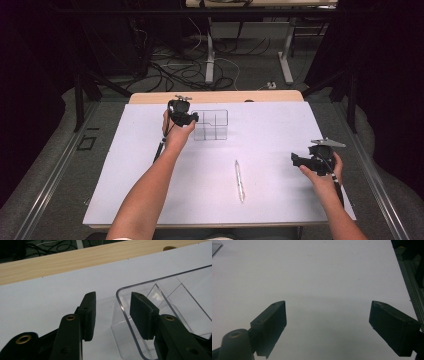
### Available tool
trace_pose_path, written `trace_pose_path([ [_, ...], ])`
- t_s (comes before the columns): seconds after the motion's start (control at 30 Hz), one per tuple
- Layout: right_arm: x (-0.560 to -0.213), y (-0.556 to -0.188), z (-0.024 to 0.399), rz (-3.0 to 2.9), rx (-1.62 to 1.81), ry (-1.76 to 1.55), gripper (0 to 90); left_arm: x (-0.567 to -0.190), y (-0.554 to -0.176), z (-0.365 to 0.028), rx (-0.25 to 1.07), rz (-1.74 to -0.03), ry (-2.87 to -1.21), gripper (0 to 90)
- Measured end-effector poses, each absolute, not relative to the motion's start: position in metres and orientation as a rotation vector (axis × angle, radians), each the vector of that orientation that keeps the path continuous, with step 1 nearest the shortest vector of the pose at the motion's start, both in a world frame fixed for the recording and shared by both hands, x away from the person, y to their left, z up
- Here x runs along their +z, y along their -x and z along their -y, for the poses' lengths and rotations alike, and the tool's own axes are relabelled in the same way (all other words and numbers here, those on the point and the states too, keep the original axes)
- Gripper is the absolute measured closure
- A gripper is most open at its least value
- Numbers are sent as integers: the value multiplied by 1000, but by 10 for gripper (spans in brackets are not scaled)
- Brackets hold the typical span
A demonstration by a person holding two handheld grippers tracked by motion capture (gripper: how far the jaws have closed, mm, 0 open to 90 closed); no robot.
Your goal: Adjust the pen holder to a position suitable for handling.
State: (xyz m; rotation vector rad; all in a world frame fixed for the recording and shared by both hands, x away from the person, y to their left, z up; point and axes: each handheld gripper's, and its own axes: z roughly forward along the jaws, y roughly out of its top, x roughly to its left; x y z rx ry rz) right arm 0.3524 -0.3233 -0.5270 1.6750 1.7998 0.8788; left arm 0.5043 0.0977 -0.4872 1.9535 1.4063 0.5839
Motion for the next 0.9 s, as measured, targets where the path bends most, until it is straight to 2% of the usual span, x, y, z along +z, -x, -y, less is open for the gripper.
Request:
trace_pose_path([
  [0.33, -528, -353, 324, -1805, 876, -1668, 142, -492, -506, -95, 551, -1407, -1972, 637],
  [0.7, -527, -353, 325, -1811, 877, -1667, 142, -495, -505, -90, 530, -1435, -1975, 772],
  [0.9, -527, -353, 325, -1808, 878, -1672, 142, -494, -505, -90, 498, -1491, -1929, 786],
])
